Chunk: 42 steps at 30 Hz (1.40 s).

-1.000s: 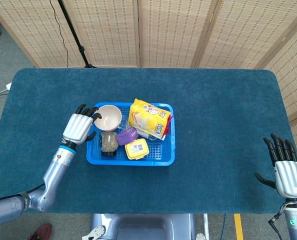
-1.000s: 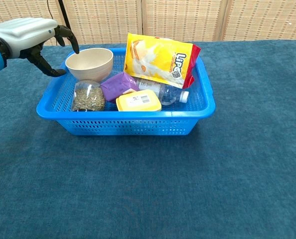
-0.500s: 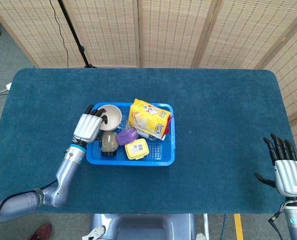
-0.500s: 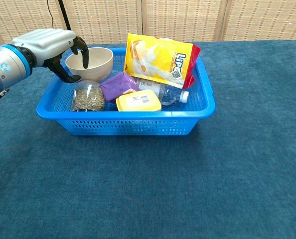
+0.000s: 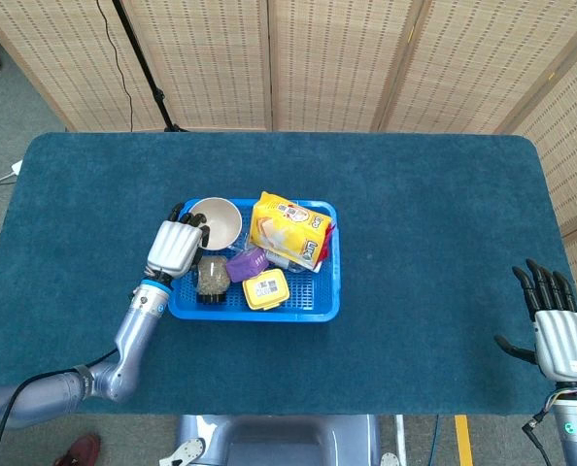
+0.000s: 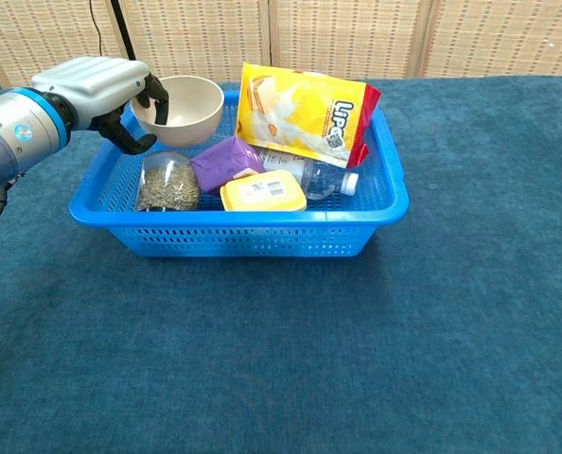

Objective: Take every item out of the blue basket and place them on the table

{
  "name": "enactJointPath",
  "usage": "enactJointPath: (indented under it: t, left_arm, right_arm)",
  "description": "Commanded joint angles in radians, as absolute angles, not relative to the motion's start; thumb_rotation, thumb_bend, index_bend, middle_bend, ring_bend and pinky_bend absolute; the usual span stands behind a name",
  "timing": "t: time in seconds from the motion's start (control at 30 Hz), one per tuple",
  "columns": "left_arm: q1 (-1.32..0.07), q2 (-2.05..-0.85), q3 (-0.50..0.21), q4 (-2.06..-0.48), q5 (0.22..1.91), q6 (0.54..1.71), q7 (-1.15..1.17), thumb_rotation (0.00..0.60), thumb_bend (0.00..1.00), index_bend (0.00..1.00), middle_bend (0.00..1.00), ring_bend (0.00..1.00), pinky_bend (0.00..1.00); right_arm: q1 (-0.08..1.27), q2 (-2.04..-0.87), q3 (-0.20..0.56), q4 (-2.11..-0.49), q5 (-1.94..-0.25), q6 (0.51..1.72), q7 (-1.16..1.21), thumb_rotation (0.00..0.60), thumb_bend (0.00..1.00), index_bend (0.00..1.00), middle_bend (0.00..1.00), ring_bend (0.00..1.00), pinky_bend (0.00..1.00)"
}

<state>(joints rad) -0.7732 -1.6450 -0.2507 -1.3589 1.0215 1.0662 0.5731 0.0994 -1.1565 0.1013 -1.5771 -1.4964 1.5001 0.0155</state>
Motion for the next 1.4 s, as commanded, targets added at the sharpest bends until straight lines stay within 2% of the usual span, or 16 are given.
enactJointPath:
  t: [0.03, 0.23, 0.43, 0.63, 0.83, 0.9, 1.1, 1.17, 1.23, 1.3, 1.33, 1.4]
  left_arm:
    - [-0.772, -1.638, -0.248, -1.363, 1.033, 1.078, 0.572, 0.600, 0.49, 0.60, 0.31, 0.28, 0.12]
    - [-0.764, -1.607, -0.249, -1.385, 1.071, 1.122, 0.571, 0.600, 0.49, 0.61, 0.32, 0.28, 0.12]
    - [-0.727, -1.478, -0.288, -1.480, 1.099, 1.178, 0.514, 0.600, 0.49, 0.61, 0.32, 0.28, 0.12]
    - [-0.681, -1.396, -0.302, -1.479, 1.068, 1.174, 0.425, 0.600, 0.49, 0.61, 0.32, 0.28, 0.12]
    - [-0.637, -1.385, -0.273, -1.357, 1.045, 1.125, 0.311, 0.600, 0.49, 0.61, 0.32, 0.28, 0.12]
    - [-0.604, -1.419, -0.252, -1.258, 1.012, 1.060, 0.196, 0.600, 0.49, 0.61, 0.32, 0.28, 0.12]
    - [-0.592, -1.487, -0.222, -1.109, 1.046, 1.008, 0.082, 0.600, 0.48, 0.60, 0.31, 0.26, 0.12]
    - [-0.590, -1.506, -0.216, -1.077, 1.054, 0.984, 0.042, 0.600, 0.46, 0.52, 0.23, 0.15, 0.08]
    - [-0.583, -1.496, -0.200, -1.094, 1.064, 0.916, -0.029, 0.600, 0.36, 0.27, 0.05, 0.01, 0.01]
    - [-0.574, -1.468, -0.190, -1.130, 1.094, 0.901, -0.075, 0.600, 0.27, 0.07, 0.00, 0.00, 0.00]
    - [-0.567, -1.450, -0.187, -1.154, 1.113, 0.907, -0.095, 0.600, 0.24, 0.02, 0.00, 0.00, 0.00]
    - [-0.558, -1.423, -0.183, -1.189, 1.135, 0.922, -0.107, 0.600, 0.21, 0.00, 0.00, 0.00, 0.00]
  right_arm:
    - [0.099, -1.156, 0.101, -1.577, -1.496, 1.500, 0.016, 0.600, 0.00, 0.00, 0.00, 0.00, 0.00]
    - [0.099, -1.155, 0.101, -1.578, -1.495, 1.500, 0.019, 0.600, 0.00, 0.00, 0.00, 0.00, 0.00]
    - [0.097, -1.152, 0.097, -1.586, -1.502, 1.503, 0.020, 0.600, 0.00, 0.00, 0.00, 0.00, 0.00]
    - [0.098, -1.154, 0.093, -1.587, -1.506, 1.500, 0.014, 0.600, 0.00, 0.00, 0.00, 0.00, 0.00]
    - [0.101, -1.157, 0.085, -1.592, -1.515, 1.494, 0.004, 0.600, 0.00, 0.00, 0.00, 0.00, 0.00]
    - [0.104, -1.163, 0.076, -1.596, -1.522, 1.483, -0.005, 0.600, 0.00, 0.00, 0.00, 0.00, 0.00]
    - [0.110, -1.172, 0.069, -1.593, -1.522, 1.466, -0.021, 0.600, 0.00, 0.00, 0.00, 0.00, 0.00]
    - [0.112, -1.176, 0.067, -1.593, -1.520, 1.460, -0.027, 0.600, 0.00, 0.00, 0.00, 0.00, 0.00]
    - [0.114, -1.178, 0.068, -1.598, -1.517, 1.455, -0.030, 0.600, 0.00, 0.00, 0.00, 0.00, 0.00]
    - [0.115, -1.178, 0.068, -1.599, -1.516, 1.454, -0.033, 0.600, 0.00, 0.00, 0.00, 0.00, 0.00]
    - [0.115, -1.178, 0.066, -1.599, -1.515, 1.452, -0.034, 0.600, 0.00, 0.00, 0.00, 0.00, 0.00]
    - [0.116, -1.176, 0.064, -1.601, -1.515, 1.449, -0.030, 0.600, 0.00, 0.00, 0.00, 0.00, 0.00]
